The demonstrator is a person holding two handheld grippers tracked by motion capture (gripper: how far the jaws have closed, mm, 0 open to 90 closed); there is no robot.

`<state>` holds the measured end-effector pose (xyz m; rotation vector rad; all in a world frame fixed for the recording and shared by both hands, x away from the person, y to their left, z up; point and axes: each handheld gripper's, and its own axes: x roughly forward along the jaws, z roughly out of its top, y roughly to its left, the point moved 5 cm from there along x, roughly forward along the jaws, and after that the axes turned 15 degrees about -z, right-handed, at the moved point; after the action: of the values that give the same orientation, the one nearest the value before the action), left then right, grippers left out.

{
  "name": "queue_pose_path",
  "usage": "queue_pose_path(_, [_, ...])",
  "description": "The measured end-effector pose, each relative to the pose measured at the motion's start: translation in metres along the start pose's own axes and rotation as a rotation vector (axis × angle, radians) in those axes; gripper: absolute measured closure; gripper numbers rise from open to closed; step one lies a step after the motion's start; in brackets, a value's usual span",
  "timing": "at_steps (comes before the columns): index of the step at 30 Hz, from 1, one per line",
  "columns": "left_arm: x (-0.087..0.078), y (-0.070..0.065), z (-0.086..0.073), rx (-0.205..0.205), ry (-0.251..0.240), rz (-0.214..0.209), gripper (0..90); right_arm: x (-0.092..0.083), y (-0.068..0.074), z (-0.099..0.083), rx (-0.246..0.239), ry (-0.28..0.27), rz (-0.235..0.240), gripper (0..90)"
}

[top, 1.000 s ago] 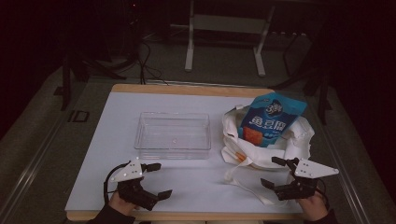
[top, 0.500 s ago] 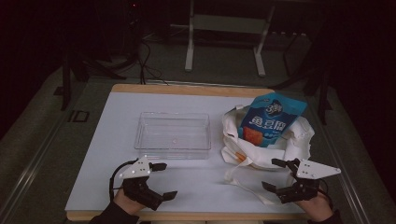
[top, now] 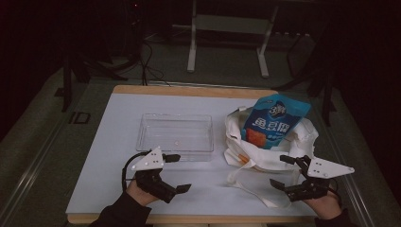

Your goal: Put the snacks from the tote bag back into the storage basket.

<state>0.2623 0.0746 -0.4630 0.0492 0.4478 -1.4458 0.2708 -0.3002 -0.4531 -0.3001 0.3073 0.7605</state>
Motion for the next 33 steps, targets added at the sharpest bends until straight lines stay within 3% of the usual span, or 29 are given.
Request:
queue_pose_path(7, [0.011,0.007,0.012,0.005,0.006,-0.017,1.6,-0.002,-0.007,0.003,-0.001,-0.004,-0.016,13.2])
queue_pose_path(14, [0.025,0.018,0.030,0.037,-0.002,-0.015,1.8,-0.006,-0.018,0.015,0.012,-0.027,-0.021,12.8])
queue_pose_path(21, [0.040,0.026,0.043,0.052,0.003,-0.027,1.8,-0.008,-0.027,0.022,-0.016,-0.035,-0.061,13.5])
queue_pose_path(26, [0.053,0.031,0.056,0.061,0.005,-0.045,1.8,-0.012,-0.036,0.029,-0.009,-0.062,-0.085,13.1])
queue_pose_path(33, [0.070,0.040,0.074,0.086,0.021,-0.053,1.8,-0.013,-0.048,0.032,-0.014,-0.053,-0.115,13.7])
